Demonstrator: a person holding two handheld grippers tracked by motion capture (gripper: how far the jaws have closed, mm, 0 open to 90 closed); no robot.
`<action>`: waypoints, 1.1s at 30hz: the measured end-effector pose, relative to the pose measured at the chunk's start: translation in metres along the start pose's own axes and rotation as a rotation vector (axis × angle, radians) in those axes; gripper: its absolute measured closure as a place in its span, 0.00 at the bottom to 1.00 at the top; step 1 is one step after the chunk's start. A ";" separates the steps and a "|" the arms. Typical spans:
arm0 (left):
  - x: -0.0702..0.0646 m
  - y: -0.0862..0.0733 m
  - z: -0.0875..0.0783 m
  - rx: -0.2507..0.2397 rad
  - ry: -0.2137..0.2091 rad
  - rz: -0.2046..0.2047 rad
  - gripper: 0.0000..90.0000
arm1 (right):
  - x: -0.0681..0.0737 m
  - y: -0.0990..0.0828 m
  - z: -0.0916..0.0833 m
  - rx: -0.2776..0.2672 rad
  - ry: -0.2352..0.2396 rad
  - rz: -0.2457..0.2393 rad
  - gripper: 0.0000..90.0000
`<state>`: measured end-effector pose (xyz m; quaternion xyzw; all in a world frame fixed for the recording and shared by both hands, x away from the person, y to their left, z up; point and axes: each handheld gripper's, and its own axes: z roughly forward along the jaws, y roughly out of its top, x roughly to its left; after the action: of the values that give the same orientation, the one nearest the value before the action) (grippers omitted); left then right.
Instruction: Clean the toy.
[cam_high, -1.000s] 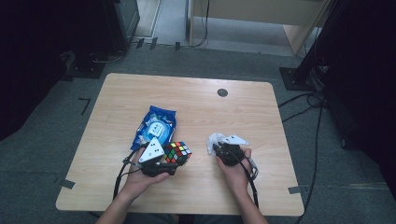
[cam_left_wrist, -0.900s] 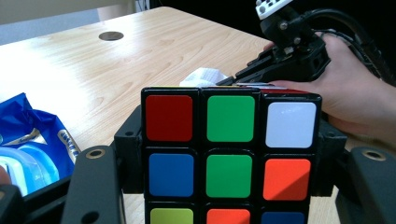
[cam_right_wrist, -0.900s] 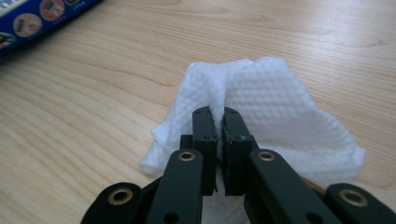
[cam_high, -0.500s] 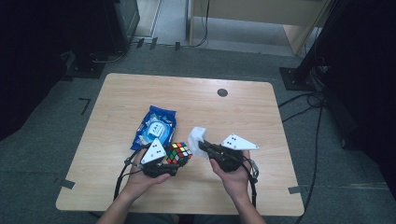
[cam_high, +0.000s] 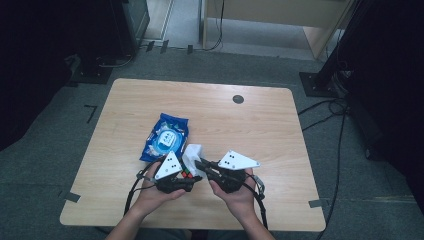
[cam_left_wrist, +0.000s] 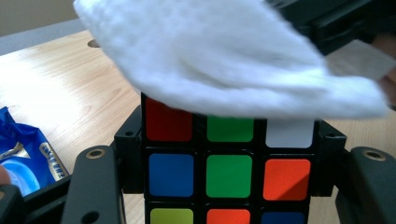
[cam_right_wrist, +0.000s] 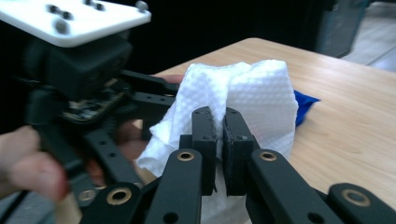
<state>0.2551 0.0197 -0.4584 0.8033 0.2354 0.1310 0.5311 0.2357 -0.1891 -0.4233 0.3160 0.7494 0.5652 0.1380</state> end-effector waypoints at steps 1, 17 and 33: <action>-0.001 0.000 0.000 0.002 0.001 0.005 0.37 | 0.000 -0.001 0.001 -0.001 -0.013 -0.008 0.96; 0.007 0.000 -0.005 0.017 0.020 -0.003 0.37 | -0.017 -0.009 -0.006 0.019 -0.151 0.024 0.97; 0.001 0.004 -0.005 0.011 0.008 0.014 0.37 | -0.005 -0.009 0.001 0.005 -0.098 0.001 0.96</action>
<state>0.2545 0.0226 -0.4533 0.8073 0.2325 0.1367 0.5249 0.2368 -0.1933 -0.4328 0.3438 0.7432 0.5471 0.1734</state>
